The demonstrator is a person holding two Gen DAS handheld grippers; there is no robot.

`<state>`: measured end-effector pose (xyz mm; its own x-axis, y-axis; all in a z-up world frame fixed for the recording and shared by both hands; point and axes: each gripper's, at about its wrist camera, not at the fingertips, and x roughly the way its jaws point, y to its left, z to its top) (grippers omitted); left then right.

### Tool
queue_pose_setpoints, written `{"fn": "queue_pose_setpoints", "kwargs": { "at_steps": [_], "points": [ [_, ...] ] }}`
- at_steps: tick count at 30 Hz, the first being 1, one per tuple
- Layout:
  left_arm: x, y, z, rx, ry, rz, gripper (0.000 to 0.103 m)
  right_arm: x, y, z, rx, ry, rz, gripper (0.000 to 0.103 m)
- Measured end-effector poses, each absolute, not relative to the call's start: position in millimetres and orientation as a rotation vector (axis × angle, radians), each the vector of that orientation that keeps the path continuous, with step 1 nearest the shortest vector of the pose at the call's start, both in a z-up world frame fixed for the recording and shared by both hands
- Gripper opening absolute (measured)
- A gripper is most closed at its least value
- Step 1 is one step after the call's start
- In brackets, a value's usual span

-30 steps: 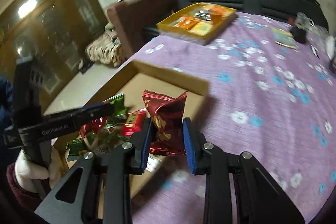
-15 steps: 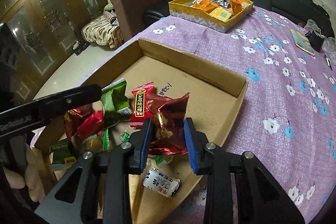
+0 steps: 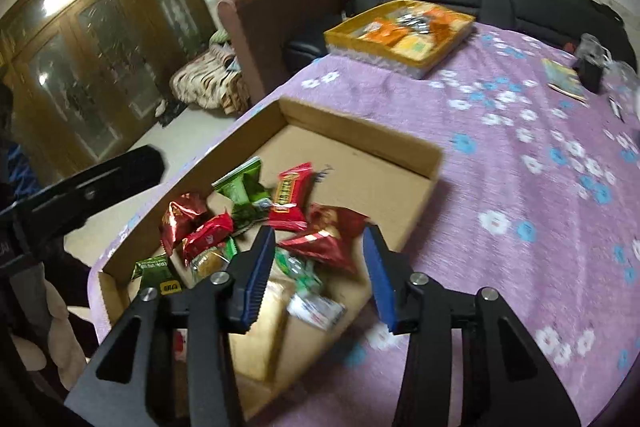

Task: Organize snacks
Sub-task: 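Move both grippers back toward the last white packets on the table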

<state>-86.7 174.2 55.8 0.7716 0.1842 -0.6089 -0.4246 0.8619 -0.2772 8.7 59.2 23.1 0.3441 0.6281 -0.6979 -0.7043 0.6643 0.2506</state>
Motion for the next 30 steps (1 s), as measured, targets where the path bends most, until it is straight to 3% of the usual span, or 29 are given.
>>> {"fn": "queue_pose_setpoints", "kwargs": {
  "at_steps": [13, 30],
  "points": [
    [-58, 87, 33, -0.404, 0.733, 0.204, 0.083, 25, -73, 16, 0.112, 0.875, 0.643, 0.051],
    [11, -5, -9, -0.259, 0.900, 0.079, 0.083, 59, -173, -10, 0.104, 0.832, 0.389, 0.057]
  ]
}}
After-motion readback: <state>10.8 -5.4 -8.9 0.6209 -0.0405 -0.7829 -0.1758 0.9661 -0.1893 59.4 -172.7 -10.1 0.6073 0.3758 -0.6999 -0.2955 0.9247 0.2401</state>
